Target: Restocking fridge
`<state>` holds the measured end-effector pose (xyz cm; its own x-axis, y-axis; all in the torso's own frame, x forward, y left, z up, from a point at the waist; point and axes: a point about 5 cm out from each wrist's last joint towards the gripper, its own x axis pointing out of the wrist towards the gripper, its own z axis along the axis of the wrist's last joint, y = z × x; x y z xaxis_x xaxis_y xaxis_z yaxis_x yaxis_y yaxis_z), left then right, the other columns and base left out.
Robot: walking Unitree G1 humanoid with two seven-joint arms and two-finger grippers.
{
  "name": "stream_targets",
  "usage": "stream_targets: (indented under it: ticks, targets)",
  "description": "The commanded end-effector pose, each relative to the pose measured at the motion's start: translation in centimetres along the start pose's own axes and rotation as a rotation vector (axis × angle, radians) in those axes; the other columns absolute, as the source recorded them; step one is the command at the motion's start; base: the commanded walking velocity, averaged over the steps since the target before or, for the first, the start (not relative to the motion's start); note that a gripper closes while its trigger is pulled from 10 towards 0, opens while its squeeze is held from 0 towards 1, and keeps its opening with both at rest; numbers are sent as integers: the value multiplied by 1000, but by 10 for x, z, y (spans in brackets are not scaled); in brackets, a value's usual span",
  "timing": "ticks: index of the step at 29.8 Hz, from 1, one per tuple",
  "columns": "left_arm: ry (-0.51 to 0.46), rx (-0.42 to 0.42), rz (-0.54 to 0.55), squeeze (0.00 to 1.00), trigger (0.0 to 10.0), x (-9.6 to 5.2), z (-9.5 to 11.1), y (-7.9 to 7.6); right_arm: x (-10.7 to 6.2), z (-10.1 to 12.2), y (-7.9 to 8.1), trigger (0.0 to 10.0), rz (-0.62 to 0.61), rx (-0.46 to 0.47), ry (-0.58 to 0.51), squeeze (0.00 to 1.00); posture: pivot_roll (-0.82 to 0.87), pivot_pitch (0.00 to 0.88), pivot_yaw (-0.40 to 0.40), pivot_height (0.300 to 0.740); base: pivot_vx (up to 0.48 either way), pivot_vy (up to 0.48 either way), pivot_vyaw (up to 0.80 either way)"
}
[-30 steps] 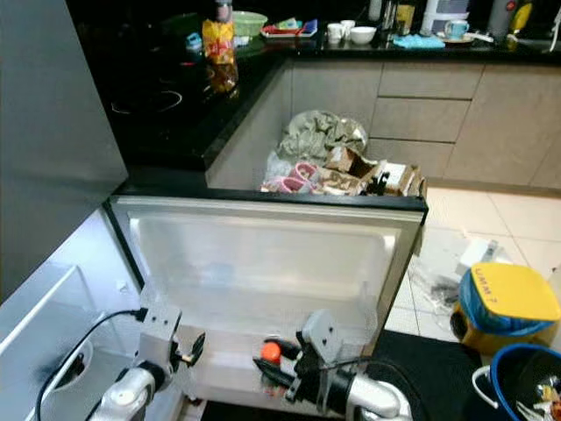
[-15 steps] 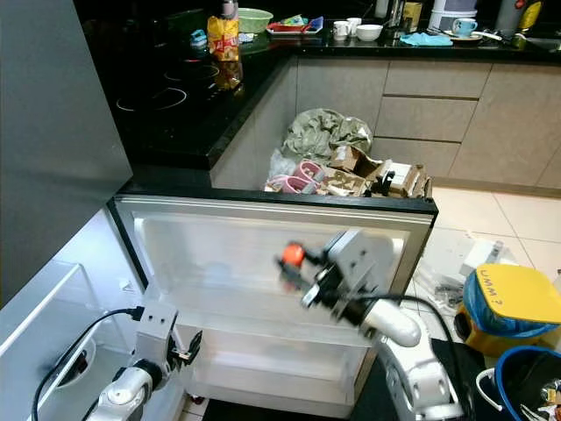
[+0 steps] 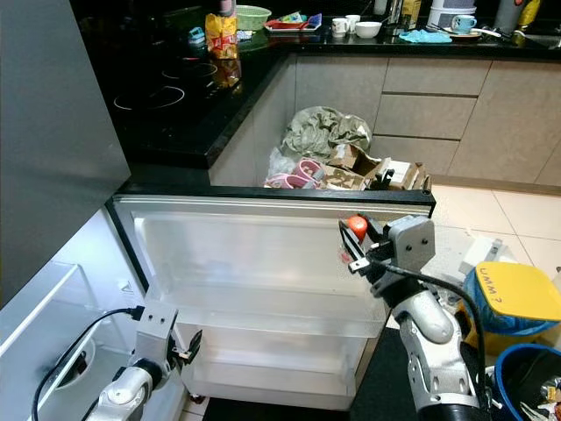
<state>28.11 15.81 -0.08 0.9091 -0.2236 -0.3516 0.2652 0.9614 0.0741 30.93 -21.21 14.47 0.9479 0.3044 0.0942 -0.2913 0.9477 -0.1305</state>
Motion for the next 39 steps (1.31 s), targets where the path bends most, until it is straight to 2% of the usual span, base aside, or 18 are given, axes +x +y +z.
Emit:
stream_targets:
  ticks: [1,4,10,15,20,24,31,34,35,36,39]
  targets:
    - [-25,13,18,0,10000,-1,4,8,0,-5,4,10000,20,6,18,0,-97,47,50,740,0,0,0]
    - [-30,7,17,0,10000,-2,4,8,-4,-12,20,10000,109,52,42,0,-92,57,47,740,0,0,0]
    - [-35,4,18,0,10000,-4,2,9,-6,-21,28,10000,140,17,56,0,-78,81,39,740,0,0,0]
    - [-40,3,20,0,10000,-6,2,10,-8,-30,27,10000,135,-44,80,0,-71,92,37,740,0,0,0]
    - [-43,10,25,0,10000,-10,-1,13,-10,-42,16,10000,32,-138,101,0,-53,111,36,740,0,0,0]
    - [-53,17,26,0,10000,-12,0,16,-12,-47,6,10000,-67,-108,92,0,-41,122,40,740,0,0,0]
    - [-58,20,25,0,10000,-12,1,17,-12,-48,4,10000,-96,-94,87,0,-28,133,46,740,0,0,0]
    - [-80,31,28,0,10000,-12,7,22,-17,-57,-13,10000,-273,39,79,0,-5,143,63,740,0,0,0]
    - [-80,31,28,0,10000,-12,7,22,-17,-57,-13,10000,-273,39,79,0,-5,143,63,740,0,0,0]
    - [-89,32,33,0,10000,-12,10,25,-20,-62,-18,10000,-326,113,81,0,-2,144,66,740,0,0,0]
    - [-92,30,36,0,10000,-12,11,26,-21,-66,-20,10000,-353,173,88,0,0,145,68,740,0,0,0]
